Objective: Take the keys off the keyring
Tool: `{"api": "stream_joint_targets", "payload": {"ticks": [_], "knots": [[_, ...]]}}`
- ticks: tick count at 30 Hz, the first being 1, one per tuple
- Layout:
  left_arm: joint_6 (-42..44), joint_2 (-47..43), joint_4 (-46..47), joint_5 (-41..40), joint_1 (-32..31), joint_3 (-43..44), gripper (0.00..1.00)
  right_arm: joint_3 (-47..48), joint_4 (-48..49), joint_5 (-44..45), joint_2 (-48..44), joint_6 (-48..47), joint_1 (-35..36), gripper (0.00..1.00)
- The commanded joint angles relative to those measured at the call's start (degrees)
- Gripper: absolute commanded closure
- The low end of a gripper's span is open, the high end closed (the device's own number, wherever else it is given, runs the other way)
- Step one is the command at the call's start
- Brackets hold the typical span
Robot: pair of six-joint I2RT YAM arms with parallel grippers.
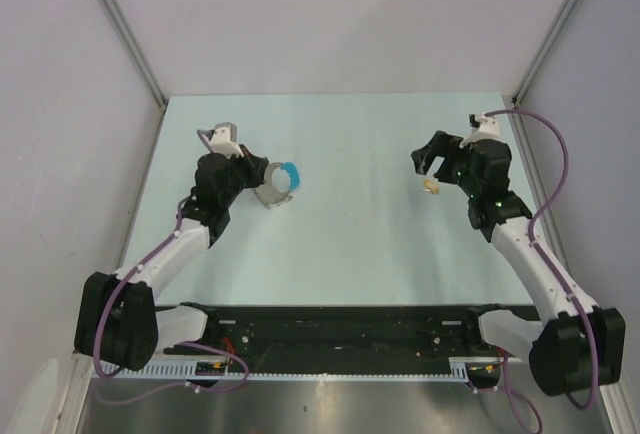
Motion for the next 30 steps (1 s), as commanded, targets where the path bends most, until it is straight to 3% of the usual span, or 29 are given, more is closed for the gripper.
{"api": "stream_joint_targets", "payload": {"ticks": [1,9,18,22,23,26,30], "knots": [[-0.2,1.9,-10.9,-3.3,-0.3,1.6,0.99,1.4,-10.1,-1.2,-5.4,2.4,0.2,0.00],[-3.3,-1.1,-10.6,-6.6,-0.3,-5.2,1.00,1.4,-14.5,-1.2,-5.1,-2.5,1.0,0.00],[-0.9,-2.4,-15.4,-10.5,0.5,-1.1,1.00,1.4,-12.3,-3.6,-7.3,-0.1,1.3,0.00],[-3.0,-4.8,-13.8,-11.7,1.0,-5.2,0.99,1.4,-14.3,-3.5,-8.5,0.1,1.2,0.00],[-3.5,-4.9,-13.4,-11.6,1.8,-5.8,0.97,1.4,-14.6,-3.6,-8.6,0.2,1.2,0.00],[-3.9,-3.3,-14.4,-9.5,3.1,-4.2,0.78,1.4,-15.0,-3.6,-9.0,1.1,1.3,0.00],[-0.8,-4.0,-16.5,-7.3,3.0,0.4,0.40,2.2,-16.5,-2.1,-9.8,3.0,1.4,0.00]]}}
